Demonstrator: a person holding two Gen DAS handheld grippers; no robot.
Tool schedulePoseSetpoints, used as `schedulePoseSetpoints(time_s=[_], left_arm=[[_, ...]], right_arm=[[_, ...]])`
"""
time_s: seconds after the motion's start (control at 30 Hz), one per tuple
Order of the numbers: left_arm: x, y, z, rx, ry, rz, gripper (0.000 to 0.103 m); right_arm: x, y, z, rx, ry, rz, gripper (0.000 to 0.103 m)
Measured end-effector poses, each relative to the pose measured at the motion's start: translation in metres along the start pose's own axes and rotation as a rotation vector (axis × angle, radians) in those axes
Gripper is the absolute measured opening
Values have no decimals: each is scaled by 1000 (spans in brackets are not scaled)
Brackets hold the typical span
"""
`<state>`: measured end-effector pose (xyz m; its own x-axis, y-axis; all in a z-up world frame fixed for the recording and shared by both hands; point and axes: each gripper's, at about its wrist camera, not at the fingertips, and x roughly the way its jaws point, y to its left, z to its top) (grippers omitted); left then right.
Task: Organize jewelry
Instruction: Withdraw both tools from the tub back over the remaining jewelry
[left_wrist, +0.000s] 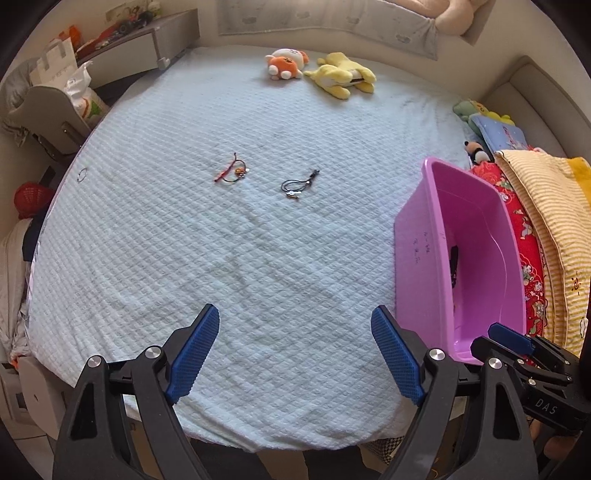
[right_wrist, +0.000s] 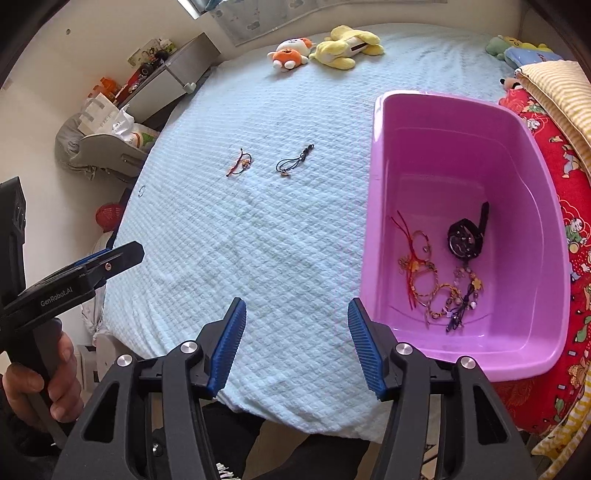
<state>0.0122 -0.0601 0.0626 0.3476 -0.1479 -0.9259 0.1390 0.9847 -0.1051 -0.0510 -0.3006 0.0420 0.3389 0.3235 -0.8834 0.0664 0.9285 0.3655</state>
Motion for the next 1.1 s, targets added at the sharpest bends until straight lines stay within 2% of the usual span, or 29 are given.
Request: schedulePoseSetpoints(time_s=[0.17, 0.27, 0.37, 0.47, 0.63, 0.8, 0.87, 1.1], left_arm=[[6, 72, 8, -23, -6, -22, 83], [10, 114, 16, 24, -9, -12, 83], [9, 156, 25, 73, -39, -25, 83], [14, 194, 35, 112, -42, -29, 83], [25, 242, 52, 140, -31, -29, 83], [45, 269, 63, 149, -37, -47, 85], [58, 274, 65, 146, -41, -60, 86], [130, 271, 70, 144, -81, -81, 88]], right_arm=[[18, 42, 16, 41, -33, -54, 56], [31, 73, 23, 84, -62, -107, 56], [44, 104, 27, 160, -96, -119, 56], [63, 139, 31, 167, -103, -161, 56], [93, 183, 38, 210, -122, -158, 57], [126, 205, 46, 217, -127, -168, 57], [141, 206, 47, 208, -140, -179, 63], [209, 177, 44, 205, -163, -239, 63]])
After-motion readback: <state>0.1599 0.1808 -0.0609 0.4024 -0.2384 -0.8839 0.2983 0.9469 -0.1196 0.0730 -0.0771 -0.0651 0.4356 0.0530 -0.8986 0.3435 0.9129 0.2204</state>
